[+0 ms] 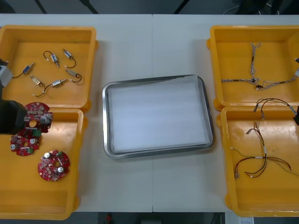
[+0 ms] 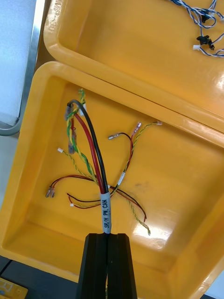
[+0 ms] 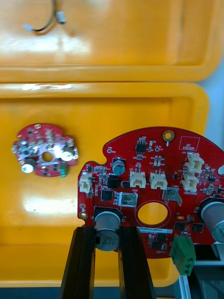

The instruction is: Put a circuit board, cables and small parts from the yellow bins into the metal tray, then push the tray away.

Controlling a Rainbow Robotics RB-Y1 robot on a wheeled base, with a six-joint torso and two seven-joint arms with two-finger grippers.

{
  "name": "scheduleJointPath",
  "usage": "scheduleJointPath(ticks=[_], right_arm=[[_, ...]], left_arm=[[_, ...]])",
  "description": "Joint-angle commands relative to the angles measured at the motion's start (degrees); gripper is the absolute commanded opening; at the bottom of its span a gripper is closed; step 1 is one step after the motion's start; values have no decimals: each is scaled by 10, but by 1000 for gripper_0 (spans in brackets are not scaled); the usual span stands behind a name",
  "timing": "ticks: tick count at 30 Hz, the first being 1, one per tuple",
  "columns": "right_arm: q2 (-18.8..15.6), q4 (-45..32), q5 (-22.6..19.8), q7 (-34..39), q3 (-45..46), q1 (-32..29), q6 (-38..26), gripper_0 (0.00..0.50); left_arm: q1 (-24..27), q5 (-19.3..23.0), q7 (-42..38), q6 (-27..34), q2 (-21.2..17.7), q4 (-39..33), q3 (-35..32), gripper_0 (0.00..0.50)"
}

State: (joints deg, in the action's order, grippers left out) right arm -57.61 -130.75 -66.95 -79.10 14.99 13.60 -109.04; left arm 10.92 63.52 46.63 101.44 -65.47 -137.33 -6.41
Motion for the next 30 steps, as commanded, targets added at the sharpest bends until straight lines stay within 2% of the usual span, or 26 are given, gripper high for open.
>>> scheduleJointPath(ticks=[1, 4, 9, 12, 14, 22, 23, 30], right_arm=[[4, -14, -5, 4, -5, 15, 5, 0], [4, -14, -5, 4, -5, 15, 5, 0], [4, -14, -5, 4, -5, 15, 5, 0], [4, -14, -5, 4, -5, 15, 5, 0], [4, -14, -5, 4, -5, 15, 5, 0], [4, -14, -5, 4, -5, 15, 5, 0], [4, -14, -5, 4, -5, 15, 5, 0], [4, -14, -5, 4, -5, 15, 5, 0]], left_arm=[[116, -38, -78, 47, 55, -15, 90, 0], [170, -64, -109, 66, 86, -5, 147, 0], [241, -83, -119, 76, 132, 37, 212, 0], [276, -109, -143, 86, 168, 56, 252, 0], [292, -145, -174, 86, 195, 58, 287, 0], [299, -269, -249, 86, 275, 66, 384, 0], [299, -269, -249, 86, 275, 66, 384, 0], [299, -343, -254, 86, 329, 122, 445, 0]])
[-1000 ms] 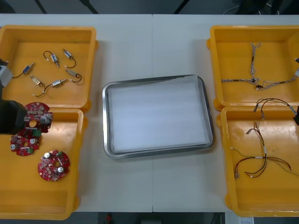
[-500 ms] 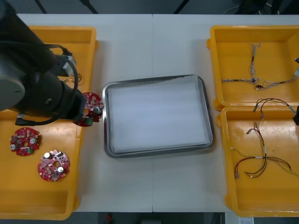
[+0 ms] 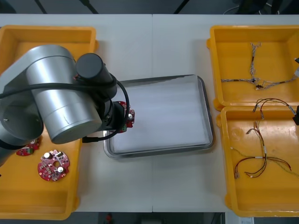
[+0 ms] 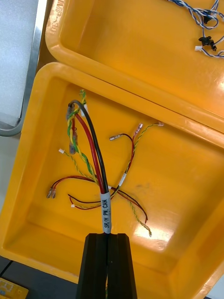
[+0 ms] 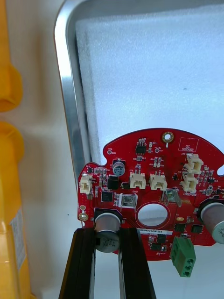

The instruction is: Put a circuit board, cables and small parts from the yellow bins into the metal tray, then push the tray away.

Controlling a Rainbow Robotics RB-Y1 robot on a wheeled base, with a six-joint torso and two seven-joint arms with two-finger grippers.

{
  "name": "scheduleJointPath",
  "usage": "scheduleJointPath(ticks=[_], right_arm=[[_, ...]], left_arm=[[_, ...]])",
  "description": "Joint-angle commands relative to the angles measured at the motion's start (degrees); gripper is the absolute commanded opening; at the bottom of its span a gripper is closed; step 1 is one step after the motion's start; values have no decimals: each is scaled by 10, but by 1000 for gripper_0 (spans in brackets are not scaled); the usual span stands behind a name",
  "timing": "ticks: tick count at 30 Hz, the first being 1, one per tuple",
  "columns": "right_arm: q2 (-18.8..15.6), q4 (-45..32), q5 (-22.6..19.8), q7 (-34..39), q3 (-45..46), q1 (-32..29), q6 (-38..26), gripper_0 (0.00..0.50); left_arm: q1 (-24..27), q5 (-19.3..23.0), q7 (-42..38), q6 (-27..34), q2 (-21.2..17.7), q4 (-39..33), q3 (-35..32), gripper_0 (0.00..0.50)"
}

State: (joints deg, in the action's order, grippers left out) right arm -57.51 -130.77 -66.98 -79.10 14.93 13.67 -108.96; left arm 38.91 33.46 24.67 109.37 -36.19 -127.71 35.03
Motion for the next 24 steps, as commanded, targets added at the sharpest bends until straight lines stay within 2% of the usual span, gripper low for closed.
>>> scheduleJointPath(ticks=[1, 11, 15, 24], right_arm=[[3, -13, -4, 4, -4, 14, 4, 0], [3, -13, -4, 4, -4, 14, 4, 0], [3, -13, -4, 4, -4, 14, 4, 0], [3, -13, -4, 4, -4, 14, 4, 0]], left_arm=[[20, -46, -33, 6, 40, 31, 34, 0], [27, -75, -38, 0, 64, 96, 89, 0], [27, -82, -43, -27, 70, 117, 111, 0], [27, -85, -49, -63, 72, 125, 128, 0]])
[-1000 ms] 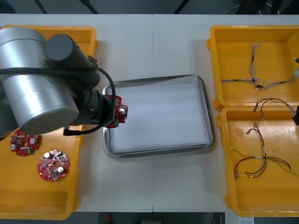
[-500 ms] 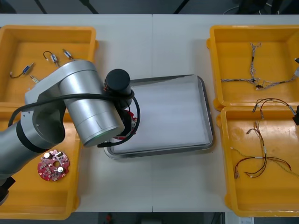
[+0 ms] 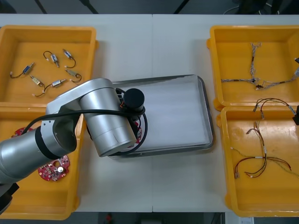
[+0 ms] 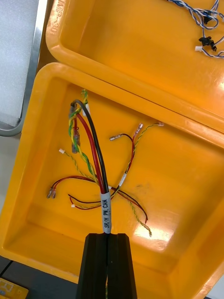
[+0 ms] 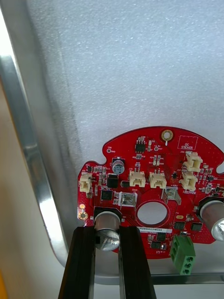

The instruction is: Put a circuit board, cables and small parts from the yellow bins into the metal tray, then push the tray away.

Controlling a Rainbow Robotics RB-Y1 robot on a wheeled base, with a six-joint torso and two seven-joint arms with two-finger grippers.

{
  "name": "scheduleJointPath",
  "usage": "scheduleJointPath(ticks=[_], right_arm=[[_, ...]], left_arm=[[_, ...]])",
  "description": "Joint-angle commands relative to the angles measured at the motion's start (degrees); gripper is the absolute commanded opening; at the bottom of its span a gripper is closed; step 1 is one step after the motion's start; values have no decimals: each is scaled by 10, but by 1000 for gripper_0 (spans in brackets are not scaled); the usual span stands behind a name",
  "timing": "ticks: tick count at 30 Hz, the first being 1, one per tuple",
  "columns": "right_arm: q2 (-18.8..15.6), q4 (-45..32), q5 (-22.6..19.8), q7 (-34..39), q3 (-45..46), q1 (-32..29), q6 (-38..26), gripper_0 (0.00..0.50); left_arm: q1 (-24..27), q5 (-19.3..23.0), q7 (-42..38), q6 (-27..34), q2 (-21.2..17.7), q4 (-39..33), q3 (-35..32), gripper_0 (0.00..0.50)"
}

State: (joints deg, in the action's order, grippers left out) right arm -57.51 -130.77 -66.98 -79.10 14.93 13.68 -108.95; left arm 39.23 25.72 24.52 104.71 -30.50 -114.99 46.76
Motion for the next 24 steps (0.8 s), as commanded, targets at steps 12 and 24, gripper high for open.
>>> scheduleJointPath(ticks=[12, 24], right_arm=[[3, -13, -4, 4, -4, 14, 4, 0], [3, -13, -4, 4, -4, 14, 4, 0]], left_arm=[[23, -28, -51, -33, 17, 13, 37, 123], [23, -35, -60, -42, 16, 7, 41, 500]])
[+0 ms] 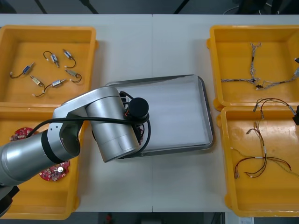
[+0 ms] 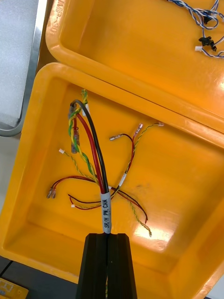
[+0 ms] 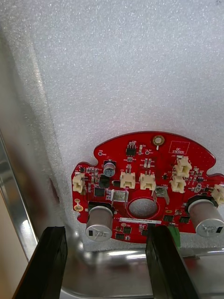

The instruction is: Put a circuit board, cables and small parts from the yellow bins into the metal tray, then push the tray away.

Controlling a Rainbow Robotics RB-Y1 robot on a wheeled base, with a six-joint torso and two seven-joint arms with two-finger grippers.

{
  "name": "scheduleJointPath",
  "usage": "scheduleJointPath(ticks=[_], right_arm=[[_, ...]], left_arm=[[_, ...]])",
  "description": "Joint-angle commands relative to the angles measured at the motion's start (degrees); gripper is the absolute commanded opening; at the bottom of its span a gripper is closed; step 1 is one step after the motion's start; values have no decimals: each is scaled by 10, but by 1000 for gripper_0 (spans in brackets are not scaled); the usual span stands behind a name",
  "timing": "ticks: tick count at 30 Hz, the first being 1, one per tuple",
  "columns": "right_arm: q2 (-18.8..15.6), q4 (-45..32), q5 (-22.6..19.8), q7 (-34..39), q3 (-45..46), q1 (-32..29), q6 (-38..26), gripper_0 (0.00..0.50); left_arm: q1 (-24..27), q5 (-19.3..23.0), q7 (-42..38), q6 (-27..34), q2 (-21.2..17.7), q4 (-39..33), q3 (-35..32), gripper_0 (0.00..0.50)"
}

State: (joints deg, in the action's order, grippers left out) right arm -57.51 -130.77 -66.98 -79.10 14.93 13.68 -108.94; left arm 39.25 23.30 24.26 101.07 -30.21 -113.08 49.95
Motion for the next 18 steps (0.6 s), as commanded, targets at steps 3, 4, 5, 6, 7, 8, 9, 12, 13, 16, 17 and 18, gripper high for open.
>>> scheduleJointPath(ticks=[3, 4, 5, 6, 7, 8, 9, 12, 13, 16, 17, 18], right_arm=[[3, -13, -4, 4, -4, 14, 4, 0], [3, -13, -4, 4, -4, 14, 4, 0], [3, -13, -4, 4, -4, 14, 4, 0], [3, -13, -4, 4, -4, 14, 4, 0], [3, -13, -4, 4, -4, 14, 4, 0], [3, -13, -4, 4, -4, 14, 4, 0], [3, -13, -4, 4, -4, 14, 4, 0], [3, -13, -4, 4, -4, 14, 4, 0], [3, -13, -4, 4, -4, 14, 4, 0], [3, -13, -4, 4, -4, 14, 4, 0], [3, -13, -4, 4, -4, 14, 4, 0], [3, -13, -4, 4, -4, 14, 4, 0]], left_arm=[[25, -11, -59, -5, 7, -27, 4, 500], [26, -9, -59, -5, 2, -36, -1, 500], [26, -7, -59, -5, 1, -39, -4, 500], [29, 1, -59, -5, -5, -49, -11, 500], [32, 12, -59, -4, -10, -58, -18, 500], [34, 18, -59, -3, -13, -63, -21, 500], [41, 33, -59, -2, -20, -71, -28, 500], [68, 84, -57, 6, -49, -94, -44, 500], [83, 112, -55, 8, -66, -103, -50, 500], [110, 186, -51, 11, -105, -119, -78, 500], [116, 213, -48, 12, -117, -124, -93, 500], [118, 228, -47, 13, -126, -128, -102, 500]])
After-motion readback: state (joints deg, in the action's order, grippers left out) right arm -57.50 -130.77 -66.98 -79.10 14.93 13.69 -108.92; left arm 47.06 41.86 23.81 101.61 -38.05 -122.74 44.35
